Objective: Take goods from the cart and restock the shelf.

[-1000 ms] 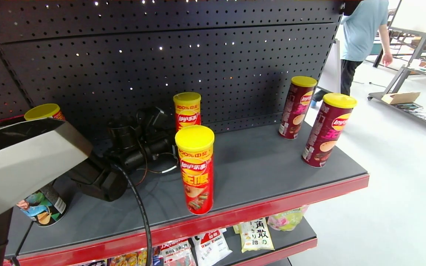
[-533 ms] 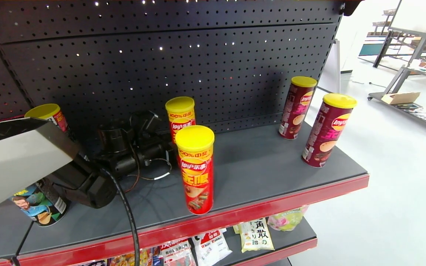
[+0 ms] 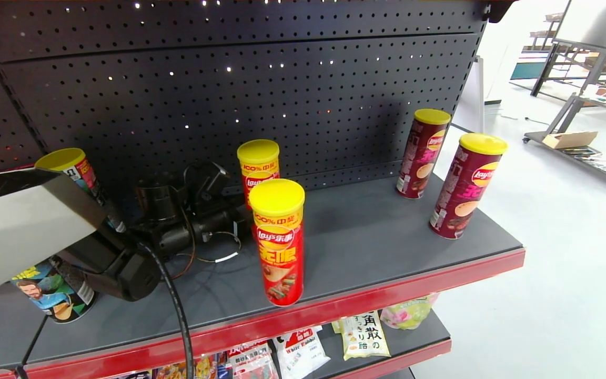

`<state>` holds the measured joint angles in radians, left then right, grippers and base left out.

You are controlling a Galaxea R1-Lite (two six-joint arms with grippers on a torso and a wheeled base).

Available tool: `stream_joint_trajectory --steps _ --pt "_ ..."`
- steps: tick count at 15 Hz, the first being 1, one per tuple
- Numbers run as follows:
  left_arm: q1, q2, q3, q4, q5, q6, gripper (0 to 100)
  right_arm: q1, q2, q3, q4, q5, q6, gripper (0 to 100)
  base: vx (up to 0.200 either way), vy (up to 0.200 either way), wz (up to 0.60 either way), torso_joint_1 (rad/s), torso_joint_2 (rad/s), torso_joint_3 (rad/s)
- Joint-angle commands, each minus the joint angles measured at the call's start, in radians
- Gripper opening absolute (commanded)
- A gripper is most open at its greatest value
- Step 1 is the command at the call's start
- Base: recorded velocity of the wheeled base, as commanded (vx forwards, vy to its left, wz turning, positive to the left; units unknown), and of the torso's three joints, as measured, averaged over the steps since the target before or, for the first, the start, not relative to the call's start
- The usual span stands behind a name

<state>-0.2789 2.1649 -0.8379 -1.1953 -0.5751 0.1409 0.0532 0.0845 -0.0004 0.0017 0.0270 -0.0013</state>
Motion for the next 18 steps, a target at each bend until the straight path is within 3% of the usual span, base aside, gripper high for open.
stream_joint_trajectory --steps 1,7,8,14,18 --pt "0.000 0.000 -0.001 -0.001 0.000 0.000 0 0.000 0.001 0.000 0.000 0.001 0.000 100 0.000 0.000 0.00 0.000 0.00 0.000" --pt "-0.002 -0.011 -0.006 0.020 0.000 0.000 0 0.000 0.001 0.000 0.000 0.001 0.000 100 0.000 0.000 0.00 0.000 0.00 0.000" --pt "-0.002 -0.011 -0.007 0.020 0.000 0.000 100 0.000 0.001 0.000 0.000 0.001 0.000 100 0.000 0.000 0.00 0.000 0.00 0.000" --pt "-0.002 -0.046 0.008 0.022 0.001 -0.006 100 0.000 0.001 0.000 0.000 0.001 0.000 100 0.000 0.000 0.00 0.000 0.00 0.000" --pt "0.026 -0.163 0.120 0.069 0.017 -0.003 100 0.000 0.001 0.000 0.000 0.001 0.000 100 0.000 0.000 0.00 0.000 0.00 0.000"
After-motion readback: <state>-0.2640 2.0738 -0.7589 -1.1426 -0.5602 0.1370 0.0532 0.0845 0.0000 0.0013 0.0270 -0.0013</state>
